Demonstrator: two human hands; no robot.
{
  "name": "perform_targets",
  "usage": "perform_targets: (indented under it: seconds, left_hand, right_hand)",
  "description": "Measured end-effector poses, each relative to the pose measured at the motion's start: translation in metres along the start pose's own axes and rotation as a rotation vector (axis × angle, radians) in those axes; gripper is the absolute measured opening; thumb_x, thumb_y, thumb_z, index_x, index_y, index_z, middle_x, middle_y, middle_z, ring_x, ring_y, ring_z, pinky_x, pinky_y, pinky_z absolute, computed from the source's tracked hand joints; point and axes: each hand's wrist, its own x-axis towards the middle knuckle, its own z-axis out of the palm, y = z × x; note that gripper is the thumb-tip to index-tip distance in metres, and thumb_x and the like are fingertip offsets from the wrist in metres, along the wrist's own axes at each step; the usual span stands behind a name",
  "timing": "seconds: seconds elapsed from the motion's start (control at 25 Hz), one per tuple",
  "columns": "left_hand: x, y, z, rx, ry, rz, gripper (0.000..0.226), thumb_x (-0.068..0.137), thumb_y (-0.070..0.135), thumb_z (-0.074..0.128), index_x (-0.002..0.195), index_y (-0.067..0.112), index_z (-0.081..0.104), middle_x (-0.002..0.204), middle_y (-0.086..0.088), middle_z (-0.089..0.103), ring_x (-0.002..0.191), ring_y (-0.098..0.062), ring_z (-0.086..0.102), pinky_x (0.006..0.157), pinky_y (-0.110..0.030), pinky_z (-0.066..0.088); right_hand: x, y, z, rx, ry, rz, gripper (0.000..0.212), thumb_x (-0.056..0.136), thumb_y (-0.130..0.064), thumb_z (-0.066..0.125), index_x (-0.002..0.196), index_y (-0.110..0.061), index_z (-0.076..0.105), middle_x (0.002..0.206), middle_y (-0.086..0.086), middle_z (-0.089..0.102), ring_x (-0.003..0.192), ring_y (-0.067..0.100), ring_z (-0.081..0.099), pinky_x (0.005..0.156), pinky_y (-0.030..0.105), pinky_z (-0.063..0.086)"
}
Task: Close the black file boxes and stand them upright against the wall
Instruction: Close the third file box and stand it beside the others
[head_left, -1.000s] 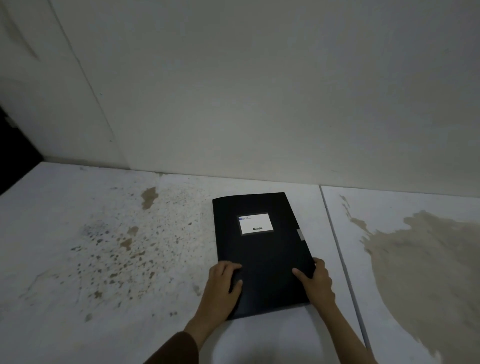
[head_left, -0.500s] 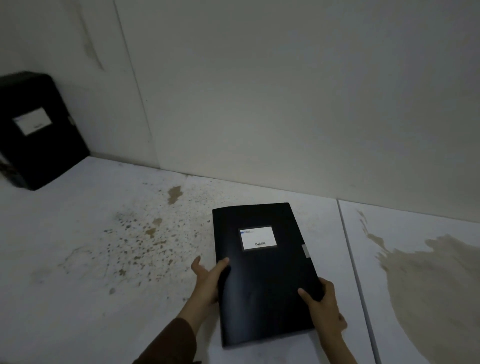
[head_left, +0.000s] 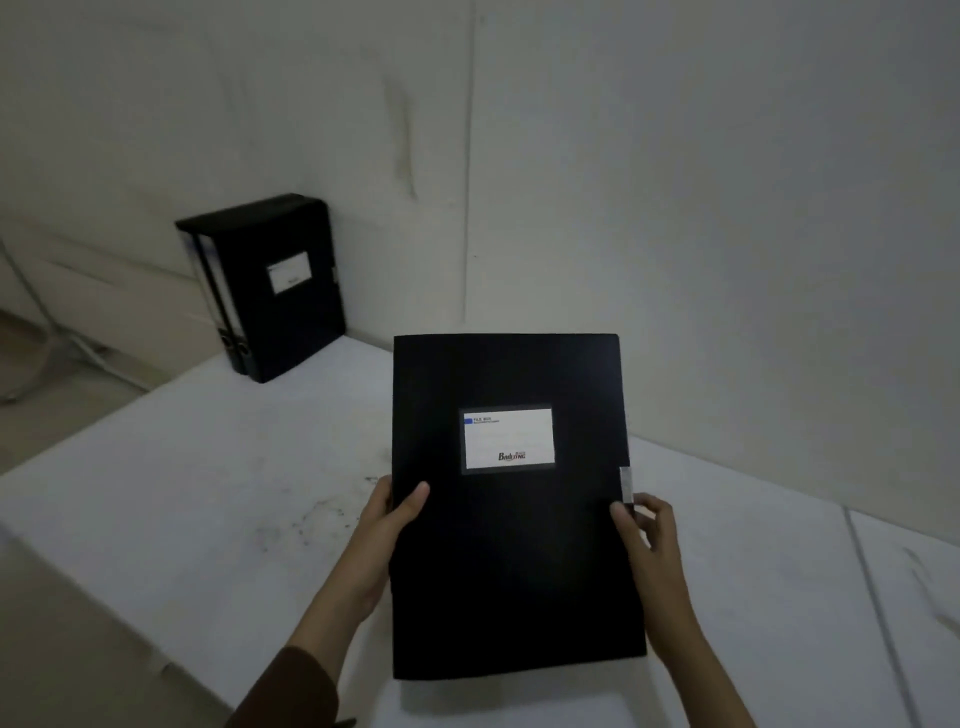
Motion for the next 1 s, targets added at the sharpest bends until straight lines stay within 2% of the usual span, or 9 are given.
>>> perform_targets:
  seconds: [0.08, 0.2, 0.36, 0.44, 0.52, 0.68, 0.76, 0.88, 1.0]
  left_hand:
    - [0.000, 0.017, -0.044, -0.004, 0.012, 0.056, 0.046, 0.079, 0.044, 0.059, 0.123, 0.036, 0.045, 0.130, 0.003, 0.055, 0.116, -0.018, 0.054, 0.099, -0.040, 0.047]
    - [0.000, 0.043, -0.122, -0.030, 0.060, 0.118, 0.047, 0.068, 0.054, 0.065, 0.111, 0.043, 0.051, 0.127, 0.005, 0.058, 0.116, -0.018, 0.056, 0.097, -0.040, 0.049]
    - [0.002, 0.079, -0.214, -0.027, 0.089, 0.173, 0.046, 0.068, 0.048, 0.065, 0.111, 0.036, 0.056, 0.119, 0.004, 0.065, 0.113, -0.020, 0.061, 0.095, -0.039, 0.049]
    - [0.005, 0.101, -0.246, -0.012, 0.104, 0.231, 0.065, 0.055, 0.060, 0.073, 0.112, 0.034, 0.058, 0.115, 0.004, 0.069, 0.109, -0.019, 0.064, 0.090, -0.036, 0.051]
    - [0.013, 0.121, -0.269, -0.037, 0.143, 0.294, 0.080, 0.050, 0.059, 0.077, 0.120, 0.028, 0.055, 0.116, 0.002, 0.069, 0.107, -0.019, 0.065, 0.085, -0.033, 0.056]
    - [0.038, 0.142, -0.276, -0.143, 0.271, 0.429, 0.057, 0.070, 0.032, 0.065, 0.123, 0.015, 0.053, 0.113, -0.002, 0.066, 0.098, -0.016, 0.067, 0.070, -0.021, 0.059]
    - [0.057, 0.140, -0.261, -0.149, 0.320, 0.489, 0.035, 0.079, 0.021, 0.061, 0.114, 0.018, 0.054, 0.110, 0.001, 0.065, 0.099, -0.015, 0.065, 0.070, -0.017, 0.057]
    - [0.087, 0.132, -0.235, -0.085, 0.385, 0.539, 0.027, 0.084, 0.016, 0.059, 0.106, 0.029, 0.048, 0.110, 0.005, 0.059, 0.102, -0.011, 0.058, 0.079, -0.021, 0.052]
    - [0.122, 0.114, -0.217, 0.039, 0.403, 0.546, 0.030, 0.082, 0.028, 0.063, 0.094, 0.044, 0.040, 0.109, 0.000, 0.050, 0.103, -0.016, 0.054, 0.092, -0.040, 0.049]
  right_hand:
    - [0.010, -0.019, 0.052, 0.002, -0.102, 0.018, 0.025, 0.089, -0.041, 0.048, 0.112, -0.030, 0.047, 0.105, -0.007, 0.058, 0.095, 0.012, 0.058, 0.068, 0.025, 0.047]
    - [0.012, -0.038, 0.137, 0.009, -0.225, -0.033, 0.017, 0.090, -0.037, 0.048, 0.101, -0.029, 0.058, 0.103, -0.002, 0.065, 0.094, 0.015, 0.062, 0.072, 0.026, 0.050]
    - [0.003, -0.048, 0.228, 0.040, -0.275, -0.098, 0.016, 0.088, -0.033, 0.052, 0.091, -0.024, 0.064, 0.097, 0.003, 0.069, 0.091, 0.018, 0.066, 0.077, 0.031, 0.052]
    - [0.000, -0.048, 0.257, 0.015, -0.299, -0.126, 0.030, 0.082, -0.042, 0.058, 0.092, -0.015, 0.064, 0.095, 0.015, 0.068, 0.089, 0.029, 0.065, 0.079, 0.042, 0.054]
    - [0.000, -0.046, 0.275, -0.030, -0.333, -0.144, 0.040, 0.078, -0.049, 0.057, 0.092, -0.012, 0.061, 0.096, 0.022, 0.064, 0.089, 0.034, 0.063, 0.083, 0.049, 0.052]
    - [0.015, -0.044, 0.295, -0.141, -0.371, -0.131, 0.021, 0.087, -0.043, 0.050, 0.090, -0.025, 0.059, 0.102, 0.019, 0.064, 0.085, 0.024, 0.063, 0.080, 0.039, 0.052]
    - [0.035, -0.048, 0.302, -0.171, -0.331, -0.121, 0.010, 0.093, -0.032, 0.047, 0.100, -0.037, 0.053, 0.118, 0.007, 0.060, 0.094, 0.007, 0.059, 0.086, 0.030, 0.049]
    - [0.069, -0.066, 0.316, -0.275, -0.227, -0.282, 0.055, 0.091, -0.022, 0.052, 0.136, -0.040, 0.024, 0.146, -0.010, 0.029, 0.132, 0.009, 0.032, 0.111, 0.039, 0.031]
    - [0.094, -0.092, 0.342, -0.375, -0.241, -0.529, 0.069, 0.090, -0.016, 0.052, 0.139, -0.045, 0.012, 0.154, -0.010, 0.007, 0.139, 0.005, 0.009, 0.112, 0.036, 0.020]
